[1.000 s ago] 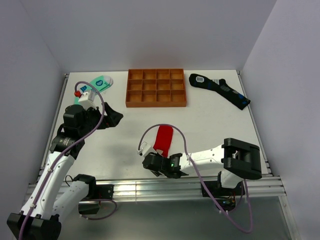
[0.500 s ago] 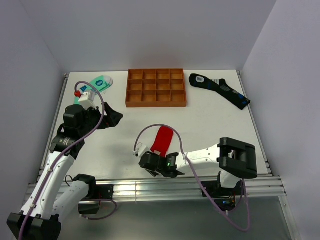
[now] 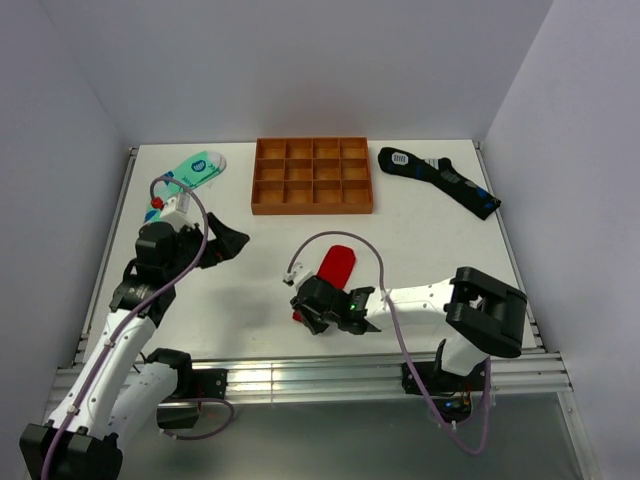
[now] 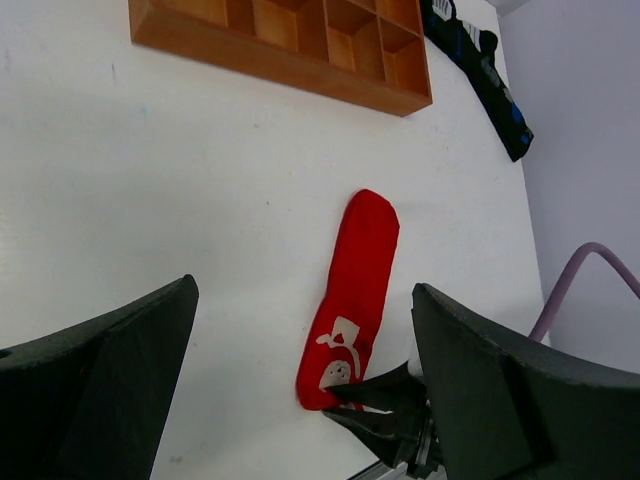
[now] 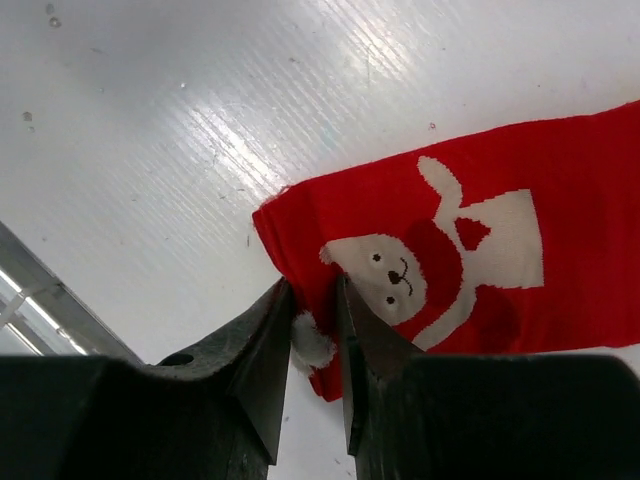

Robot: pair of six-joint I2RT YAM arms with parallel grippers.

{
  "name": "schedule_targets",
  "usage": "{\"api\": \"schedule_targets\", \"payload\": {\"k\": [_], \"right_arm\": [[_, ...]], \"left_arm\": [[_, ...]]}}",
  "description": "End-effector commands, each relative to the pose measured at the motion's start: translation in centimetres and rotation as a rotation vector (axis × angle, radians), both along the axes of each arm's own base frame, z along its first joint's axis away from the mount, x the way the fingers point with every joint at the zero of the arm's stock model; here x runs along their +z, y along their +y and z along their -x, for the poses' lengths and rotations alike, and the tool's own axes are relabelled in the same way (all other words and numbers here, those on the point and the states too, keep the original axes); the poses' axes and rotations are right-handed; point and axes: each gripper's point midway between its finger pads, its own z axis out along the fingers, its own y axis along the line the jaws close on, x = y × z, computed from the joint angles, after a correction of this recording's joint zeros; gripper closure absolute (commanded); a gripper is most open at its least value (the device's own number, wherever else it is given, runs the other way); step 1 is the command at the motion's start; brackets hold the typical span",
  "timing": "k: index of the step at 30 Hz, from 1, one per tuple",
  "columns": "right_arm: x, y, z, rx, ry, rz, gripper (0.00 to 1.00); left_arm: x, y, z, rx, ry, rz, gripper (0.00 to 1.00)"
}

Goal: Roll the socks
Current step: Roll the sock at the center of the board.

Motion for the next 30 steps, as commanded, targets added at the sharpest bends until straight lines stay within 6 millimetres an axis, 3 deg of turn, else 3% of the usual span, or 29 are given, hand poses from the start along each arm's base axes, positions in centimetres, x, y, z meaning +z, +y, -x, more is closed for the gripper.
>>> {"api": "schedule_targets", "payload": {"k": [1,2,4,5,6,11,15,18,20,21,23,26,30], "right_arm": [[1.4,1.2,0.3,0.0,0.067,-0.138,0.69],[1.4,0.9,-0.3,-0.023,0.073,-0.153,0.7],[1.9,1.3,0.5,0.005,0.143,-0.229,0.7],[2.0,1.0,0.0,-0.01,0.162,-0.255,0.7],[2.1,0.8,0.2,-0.015,0.187,-0.28,0.7],[4.0,1.1,0.4,0.019,0.298,-0.438,0.7],[4.7,1.1,-0.6,-0.033,0.367,-0.488,0.7],[4.5,0.7,-1.5,-0.099,0.432,-0.496,0.7],[4.1,0.6,-1.7,-0.135,0.48,-0.502,0.71],[3.8,0.3,-1.7,-0.15,0.495,-0.496,0.71],[3.0,-0.2,-1.9,-0.191,0.521,-0.484,0.71],[1.8,-0.9,-1.9,-0.235,0.574,-0.481,0.71],[0.6,-1.5,-1.7,-0.287,0.617,-0.486,0.74]], "left_arm": [[-0.6,-0.9,0.2,0.031,0.001,0.15,0.06],[0.0,-1.2,0.3,0.025,-0.036,0.173,0.09],[-1.2,-1.7,0.7,0.03,-0.026,0.198,0.1],[-1.4,-1.9,0.8,0.026,-0.032,0.203,0.11],[-0.7,-2.2,0.7,0.016,-0.071,0.223,0.12],[-2.8,-3.4,1.4,-0.017,-0.058,0.245,0.16],[-4.8,-4.4,2.0,-0.053,-0.044,0.248,0.23],[-7.2,-5.0,2.8,-0.069,-0.039,0.217,0.29],[-7.2,-5.7,3.3,-0.087,-0.085,0.22,0.31],[-8.7,-5.8,3.8,-0.094,-0.072,0.211,0.31],[-8.5,-6.5,4.3,-0.126,-0.114,0.242,0.33],[-10.3,-7.0,5.1,-0.151,-0.096,0.24,0.36],[-10.9,-8.0,4.9,-0.161,-0.098,0.187,0.41]]}}
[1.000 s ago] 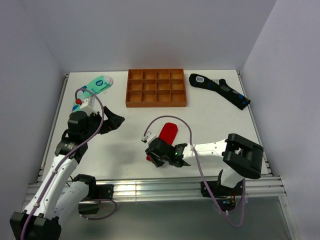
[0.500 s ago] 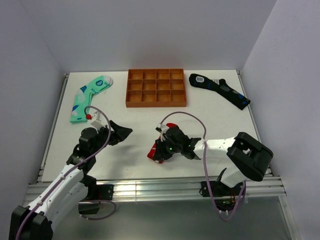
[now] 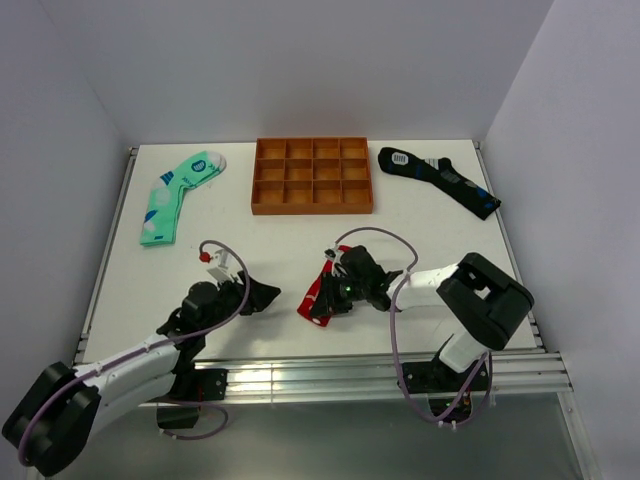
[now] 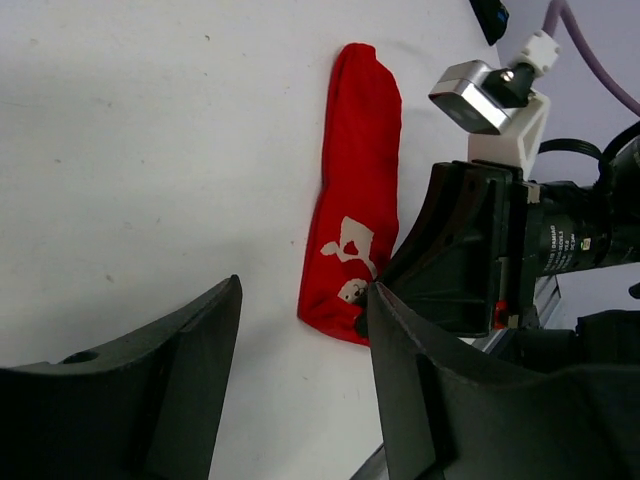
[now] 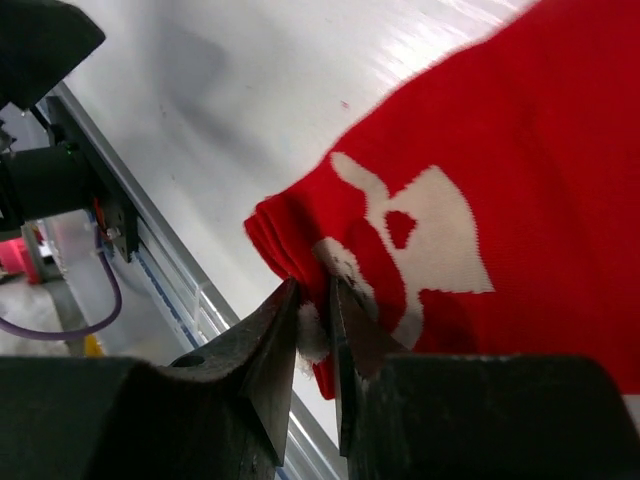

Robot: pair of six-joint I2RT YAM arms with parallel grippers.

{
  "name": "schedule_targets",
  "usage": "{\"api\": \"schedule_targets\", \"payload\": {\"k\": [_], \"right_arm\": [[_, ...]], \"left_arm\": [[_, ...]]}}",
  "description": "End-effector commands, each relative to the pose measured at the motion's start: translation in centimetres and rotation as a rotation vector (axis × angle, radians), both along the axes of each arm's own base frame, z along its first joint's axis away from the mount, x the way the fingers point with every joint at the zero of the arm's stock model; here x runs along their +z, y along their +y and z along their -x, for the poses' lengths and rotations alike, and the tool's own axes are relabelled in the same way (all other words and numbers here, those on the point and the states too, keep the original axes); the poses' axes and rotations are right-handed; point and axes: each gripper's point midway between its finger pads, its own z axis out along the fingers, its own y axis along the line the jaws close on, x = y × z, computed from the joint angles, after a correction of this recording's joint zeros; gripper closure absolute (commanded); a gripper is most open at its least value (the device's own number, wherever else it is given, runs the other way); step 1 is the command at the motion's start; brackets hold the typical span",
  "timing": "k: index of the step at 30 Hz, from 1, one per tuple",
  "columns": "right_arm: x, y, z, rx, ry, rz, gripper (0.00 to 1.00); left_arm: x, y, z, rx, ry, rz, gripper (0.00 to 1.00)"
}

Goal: Roll the socks
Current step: Roll the sock at the center of the board.

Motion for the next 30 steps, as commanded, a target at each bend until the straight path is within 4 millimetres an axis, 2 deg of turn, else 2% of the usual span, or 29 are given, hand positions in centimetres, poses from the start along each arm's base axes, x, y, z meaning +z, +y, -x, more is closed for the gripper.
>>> {"api": "schedule_targets", "payload": {"k": [1,6,8,10,14,16,22,23,24,30], "right_arm": [[-0.4,-0.1,0.1,-0.037,0.052,-0.034,0.75],[-1.1,-0.9,0.3,-0.081,0.076,-0.021,0.75],[-1.4,-1.2,0.3,-0.092,0.081,-0.014,0.75],[-1.7,-1.5,0.3,-0.1,0.088,-0.003,0.75],[-1.8,-1.7,0.2,-0.112,0.094,0.0,0.75],[-1.8,-1.8,0.2,-0.11,0.095,0.002,0.75],[-2.2,-2.1,0.3,-0.105,0.116,0.005,0.75],[-2.3,-2.1,0.3,-0.102,0.12,0.003,0.75],[-2.3,-2.1,0.3,-0.1,0.12,0.003,0.75],[-2.8,-2.1,0.6,-0.085,0.146,0.007,0.76]], "left_arm": [[2.6,-1.2,-1.0,-0.001,-0.129,0.025,0.41],[2.1,-2.4,-1.2,0.006,-0.117,-0.031,0.44],[1.0,-2.7,-1.0,0.019,-0.096,-0.086,0.47],[1.0,-3.4,-0.8,0.016,-0.104,-0.107,0.47],[-0.4,-4.0,-0.3,0.018,-0.085,-0.157,0.47],[-1.1,-4.4,0.2,0.001,-0.082,-0.181,0.43],[-1.5,-5.2,2.0,-0.057,-0.124,-0.145,0.41],[-2.1,-4.9,2.5,-0.063,-0.124,-0.151,0.41],[-1.3,-5.2,2.5,-0.068,-0.147,-0.116,0.41],[-2.0,-5.7,2.8,-0.103,-0.165,-0.132,0.55]]}}
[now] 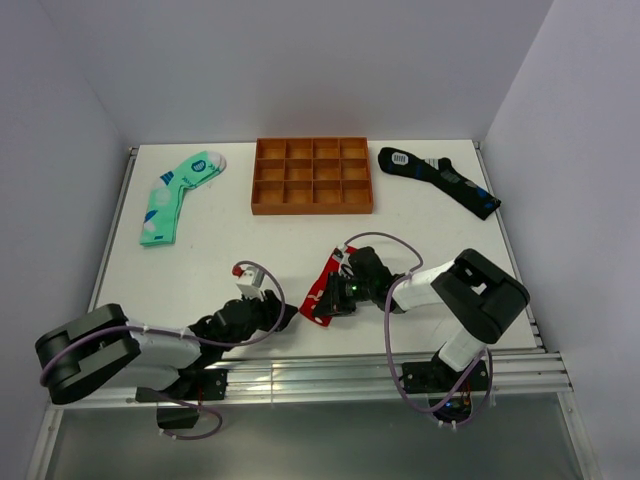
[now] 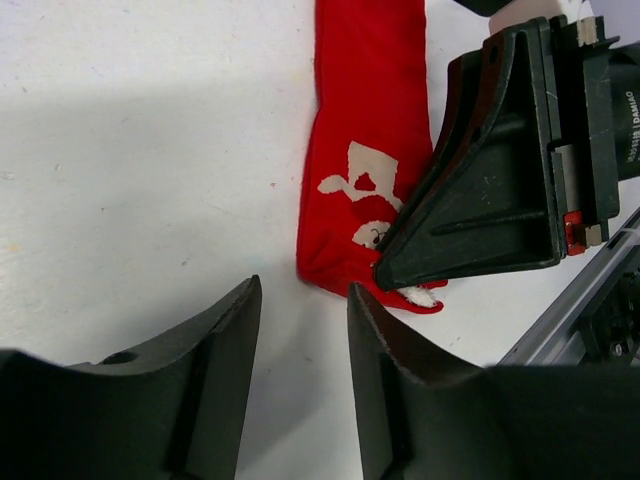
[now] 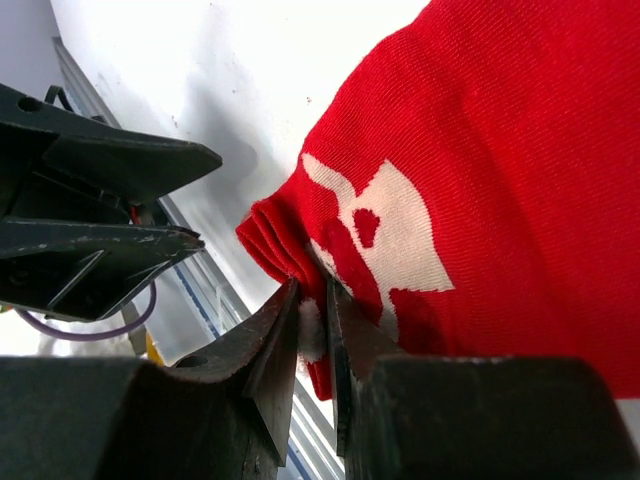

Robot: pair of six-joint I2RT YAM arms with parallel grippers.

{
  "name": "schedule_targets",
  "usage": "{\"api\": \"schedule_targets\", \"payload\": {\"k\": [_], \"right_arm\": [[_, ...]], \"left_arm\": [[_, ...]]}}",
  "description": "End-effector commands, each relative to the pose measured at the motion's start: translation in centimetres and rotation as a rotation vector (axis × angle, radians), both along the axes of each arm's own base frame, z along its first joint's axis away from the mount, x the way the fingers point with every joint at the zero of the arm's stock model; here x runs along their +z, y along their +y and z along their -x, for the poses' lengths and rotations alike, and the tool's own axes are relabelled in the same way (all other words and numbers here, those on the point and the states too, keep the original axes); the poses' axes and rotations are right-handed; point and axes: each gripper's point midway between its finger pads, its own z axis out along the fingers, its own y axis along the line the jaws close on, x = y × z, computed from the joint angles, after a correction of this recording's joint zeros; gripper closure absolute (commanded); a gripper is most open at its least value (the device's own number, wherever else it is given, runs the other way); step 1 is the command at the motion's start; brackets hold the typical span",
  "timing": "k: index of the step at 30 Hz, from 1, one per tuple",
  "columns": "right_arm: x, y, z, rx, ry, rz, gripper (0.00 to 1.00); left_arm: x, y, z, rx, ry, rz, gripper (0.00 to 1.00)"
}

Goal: Roll the socks
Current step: Roll the sock at the center of the board.

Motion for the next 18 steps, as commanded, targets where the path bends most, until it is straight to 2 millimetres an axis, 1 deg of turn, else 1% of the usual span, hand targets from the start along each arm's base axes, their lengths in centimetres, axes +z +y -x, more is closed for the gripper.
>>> {"api": "schedule_targets", "payload": {"k": [1,6,9,10,12,13,14,15,17,18], "right_arm": [[-1.9,-1.1,0.6,-0.001,0.034,0.064,0.76],[-1.9,-1.4,0.5,0.003,0.033,0.072,0.76],[-1.9,-1.5,0.5,0.006,0.032,0.073,0.76],[-1.9,-1.5,0.5,0.005,0.032,0.074,0.76],[-1.9,-1.6,0.5,0.004,0.034,0.078,0.76],[-1.9,-1.6,0.5,0.005,0.032,0.078,0.76],[-1.9,-1.7,0.5,0.006,0.033,0.08,0.76],[-2.0,-1.7,0.5,0.005,0.034,0.082,0.76],[-2.1,-1.8,0.5,0.005,0.034,0.085,0.76],[-2.1,-1.8,0.5,0.005,0.034,0.085,0.76]], "left_arm": [[1.8,-0.9,-0.4,-0.019,-0.084,0.055,0.56],[1.8,-1.7,-0.2,-0.053,-0.098,0.064,0.57],[1.4,-2.0,-0.1,-0.066,-0.095,0.061,0.57],[0.8,-1.8,0.0,-0.067,-0.085,0.05,0.57],[0.9,-2.1,0.0,-0.072,-0.089,0.064,0.57],[0.6,-2.1,0.1,-0.081,-0.087,0.056,0.58],[1.0,-2.4,0.2,-0.09,-0.095,0.075,0.57],[0.6,-2.3,0.3,-0.094,-0.091,0.07,0.54],[0.6,-2.4,0.4,-0.104,-0.092,0.075,0.45],[0.5,-2.6,0.4,-0.11,-0.094,0.073,0.45]]}}
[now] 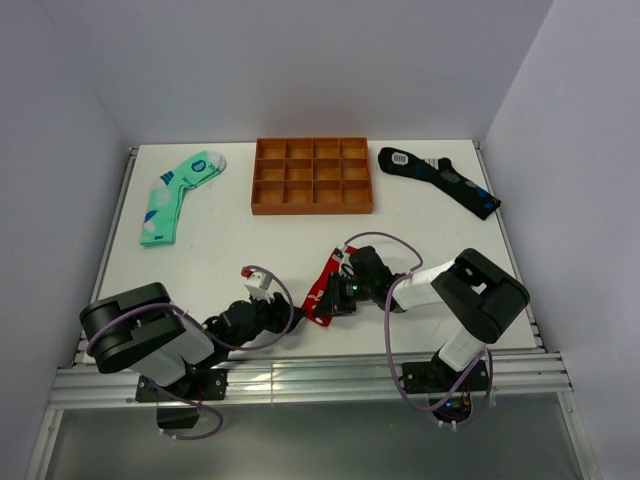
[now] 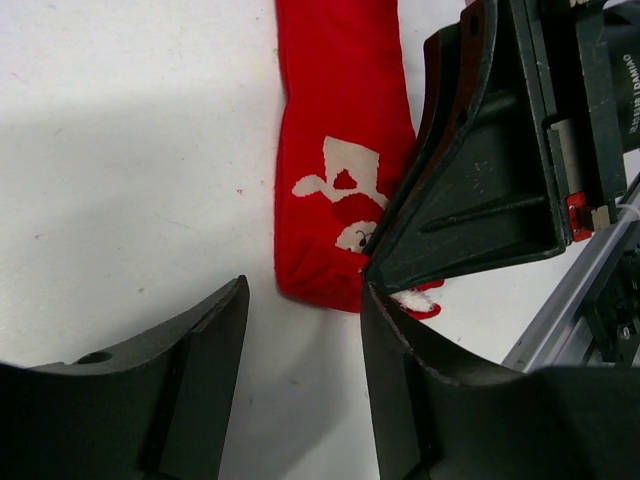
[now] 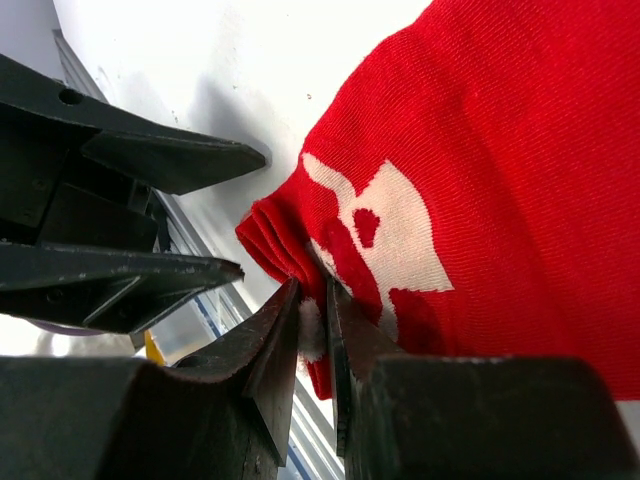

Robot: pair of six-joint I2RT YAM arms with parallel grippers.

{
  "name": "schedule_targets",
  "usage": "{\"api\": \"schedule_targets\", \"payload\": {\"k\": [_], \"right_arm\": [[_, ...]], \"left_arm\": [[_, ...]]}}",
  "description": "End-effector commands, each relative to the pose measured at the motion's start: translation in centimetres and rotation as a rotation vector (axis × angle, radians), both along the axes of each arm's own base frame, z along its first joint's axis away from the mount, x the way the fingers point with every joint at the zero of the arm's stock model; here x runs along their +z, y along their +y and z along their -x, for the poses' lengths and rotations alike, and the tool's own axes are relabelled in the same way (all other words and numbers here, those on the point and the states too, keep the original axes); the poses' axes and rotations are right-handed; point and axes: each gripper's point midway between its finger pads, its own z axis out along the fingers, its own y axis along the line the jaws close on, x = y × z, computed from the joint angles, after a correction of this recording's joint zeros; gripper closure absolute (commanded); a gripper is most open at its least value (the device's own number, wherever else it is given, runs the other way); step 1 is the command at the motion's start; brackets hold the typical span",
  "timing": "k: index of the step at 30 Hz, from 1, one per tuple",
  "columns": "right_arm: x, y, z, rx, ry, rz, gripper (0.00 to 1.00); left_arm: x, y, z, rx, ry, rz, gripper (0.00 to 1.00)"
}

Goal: Roll the socks
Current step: Roll the sock at the center of the board.

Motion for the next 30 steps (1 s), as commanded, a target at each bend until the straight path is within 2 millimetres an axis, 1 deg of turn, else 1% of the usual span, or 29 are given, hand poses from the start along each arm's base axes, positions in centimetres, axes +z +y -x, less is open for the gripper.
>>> {"api": "schedule_targets", "payload": {"k": [1,6,8,12,13,17,19,23,25,27,30], "right_arm": [[-2.1,-1.6,0.5,-0.006,0.032,0.092,0.76],[-2.0,-1.6,0.5,-0.009,0.031,0.089,0.76],[-1.9,-1.6,0.4,-0.007,0.028,0.087,0.76],[-1.8,-1.5,0.3,-0.006,0.025,0.086,0.76],[-1.8,-1.6,0.4,-0.006,0.028,0.088,0.76],[-2.0,-1.6,0.4,-0.006,0.032,0.09,0.76],[-2.0,-1.7,0.5,-0.005,0.035,0.091,0.76],[-2.0,-1.6,0.6,0.001,0.039,0.089,0.76],[-1.9,-1.5,0.7,0.007,0.044,0.078,0.76],[-1.8,-1.4,0.8,0.013,0.055,0.073,0.76],[-1.7,-1.4,0.9,0.021,0.066,0.066,0.77]], "left_arm": [[1.6,-1.0,0.2,-0.04,-0.052,0.063,0.46],[0.5,-1.0,-0.1,-0.027,-0.027,0.026,0.51],[0.5,-1.1,-0.2,-0.024,-0.026,0.024,0.52],[0.3,-1.1,-0.1,-0.029,-0.025,0.021,0.48],[0.7,-1.3,0.0,-0.036,-0.033,0.038,0.48],[0.9,-1.1,0.2,-0.041,-0.034,0.058,0.44],[0.5,-0.8,0.3,-0.036,-0.027,0.047,0.44],[0.4,-0.3,0.4,-0.025,-0.035,0.051,0.47],[0.7,-0.2,0.4,-0.026,-0.049,0.068,0.45],[1.5,-0.6,0.3,-0.032,-0.072,0.102,0.41],[1.2,-0.7,0.4,-0.037,-0.059,0.104,0.38]]}}
